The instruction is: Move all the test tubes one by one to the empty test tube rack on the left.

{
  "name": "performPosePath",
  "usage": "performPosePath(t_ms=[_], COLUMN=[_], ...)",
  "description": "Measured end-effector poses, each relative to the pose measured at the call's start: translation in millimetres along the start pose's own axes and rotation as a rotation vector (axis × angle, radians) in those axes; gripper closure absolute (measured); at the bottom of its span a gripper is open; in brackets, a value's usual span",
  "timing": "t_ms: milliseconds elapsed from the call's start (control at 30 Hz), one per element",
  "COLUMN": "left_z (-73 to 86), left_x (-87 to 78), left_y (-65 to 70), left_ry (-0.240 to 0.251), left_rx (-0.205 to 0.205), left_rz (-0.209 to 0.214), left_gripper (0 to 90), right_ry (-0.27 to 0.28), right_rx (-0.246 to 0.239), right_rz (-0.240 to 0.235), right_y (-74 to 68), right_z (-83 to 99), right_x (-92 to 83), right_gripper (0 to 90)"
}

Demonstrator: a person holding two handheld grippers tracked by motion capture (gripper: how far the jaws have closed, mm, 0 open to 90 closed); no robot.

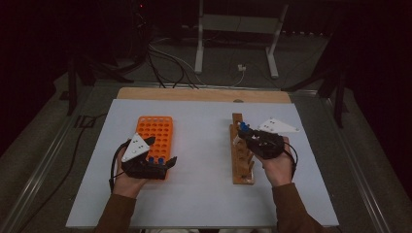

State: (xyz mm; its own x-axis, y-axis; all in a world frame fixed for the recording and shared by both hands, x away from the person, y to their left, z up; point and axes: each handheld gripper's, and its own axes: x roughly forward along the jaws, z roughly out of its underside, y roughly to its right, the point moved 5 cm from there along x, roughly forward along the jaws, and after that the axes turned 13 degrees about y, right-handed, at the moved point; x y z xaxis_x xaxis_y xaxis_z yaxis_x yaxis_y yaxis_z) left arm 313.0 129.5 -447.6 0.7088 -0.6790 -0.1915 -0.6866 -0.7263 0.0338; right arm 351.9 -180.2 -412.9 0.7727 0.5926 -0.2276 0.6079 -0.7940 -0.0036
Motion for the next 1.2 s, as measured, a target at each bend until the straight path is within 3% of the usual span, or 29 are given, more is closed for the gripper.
performPosePath(t_ms=[567, 1200], left_z=[4.3, 2.2], left_x=[2.9, 4.9], left_y=[1.7, 8.7], left_ry=[-0.008, -0.005], left_rx=[-0.013, -0.012], left_rz=[0.009, 0.026], left_gripper=[1.4, 1.6], right_ry=[0.001, 0.011], right_rx=[-0.006, 0.019], right_rz=[-0.061, -0.156], right_y=[-23.6, -53.1], right_z=[-8.8, -8.8], right_x=[12.8, 27.6], right_gripper=[77.1, 77.1])
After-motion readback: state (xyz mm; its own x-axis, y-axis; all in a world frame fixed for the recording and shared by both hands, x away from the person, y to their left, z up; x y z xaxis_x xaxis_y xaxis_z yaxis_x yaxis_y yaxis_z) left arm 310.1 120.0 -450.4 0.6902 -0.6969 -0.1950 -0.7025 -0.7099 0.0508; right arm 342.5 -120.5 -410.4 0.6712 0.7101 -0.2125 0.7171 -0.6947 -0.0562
